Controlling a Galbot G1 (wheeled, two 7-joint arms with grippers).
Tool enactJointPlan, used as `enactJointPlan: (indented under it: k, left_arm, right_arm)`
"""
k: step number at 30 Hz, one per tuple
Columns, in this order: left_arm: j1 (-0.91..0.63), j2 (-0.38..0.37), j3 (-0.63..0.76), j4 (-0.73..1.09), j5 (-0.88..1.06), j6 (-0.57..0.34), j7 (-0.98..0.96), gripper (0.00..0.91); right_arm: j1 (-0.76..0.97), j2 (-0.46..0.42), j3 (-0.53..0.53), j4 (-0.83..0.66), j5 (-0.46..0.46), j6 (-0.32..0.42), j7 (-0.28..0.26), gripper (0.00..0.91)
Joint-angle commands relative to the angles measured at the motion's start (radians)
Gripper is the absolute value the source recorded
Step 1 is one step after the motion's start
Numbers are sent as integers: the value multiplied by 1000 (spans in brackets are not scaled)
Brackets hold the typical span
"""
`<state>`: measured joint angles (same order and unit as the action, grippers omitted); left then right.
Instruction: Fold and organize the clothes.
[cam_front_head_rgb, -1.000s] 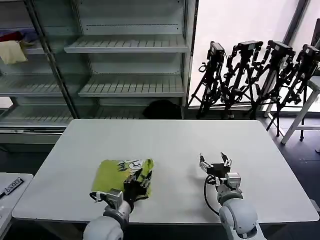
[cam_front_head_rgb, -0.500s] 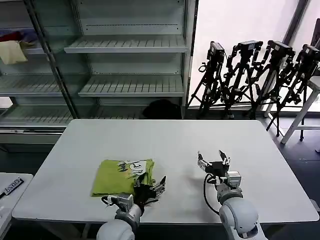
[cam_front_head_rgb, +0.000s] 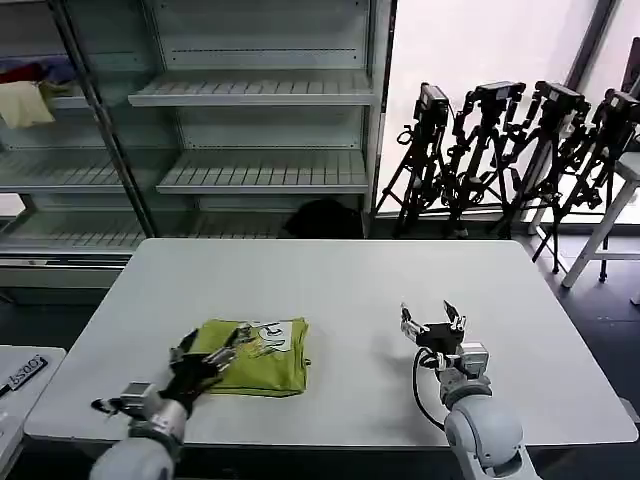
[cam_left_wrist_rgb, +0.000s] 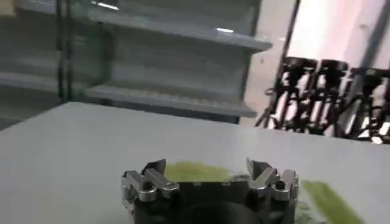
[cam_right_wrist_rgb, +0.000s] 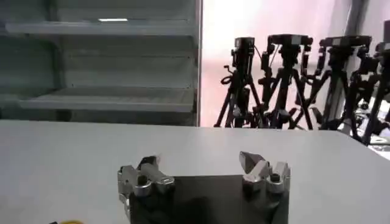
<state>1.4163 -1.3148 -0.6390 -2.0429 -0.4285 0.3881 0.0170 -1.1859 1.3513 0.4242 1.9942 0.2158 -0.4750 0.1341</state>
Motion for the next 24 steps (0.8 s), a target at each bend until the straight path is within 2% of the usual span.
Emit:
enactJointPlan:
  k: [1,11,18,20,21,24]
  left_arm:
    - [61,34,-196,58,-54,-10,53,907]
    - [33,2,-97,46,-122,30,19,907]
    - [39,-16,-57,45,-81,28,5,907]
    - [39,-20,-51,55,-41,20,5,796]
    - [39,-21,-48,60,-28,17,3,645]
    - [38,-22,-40,65,-21,15,-4,453]
  right_arm:
    - [1,2,-6,0,-1,-3,0,907]
    - [-11,-8,11,2,-3,-3,0,907]
    - [-8,-8,8,-2,-4,-4,2,907]
    - [-7,-7,5,-4,-5,-4,2,907]
    - [-5,-5,2,-5,-6,-4,3,907]
    - [-5,-3,-1,-8,-7,-4,3,907]
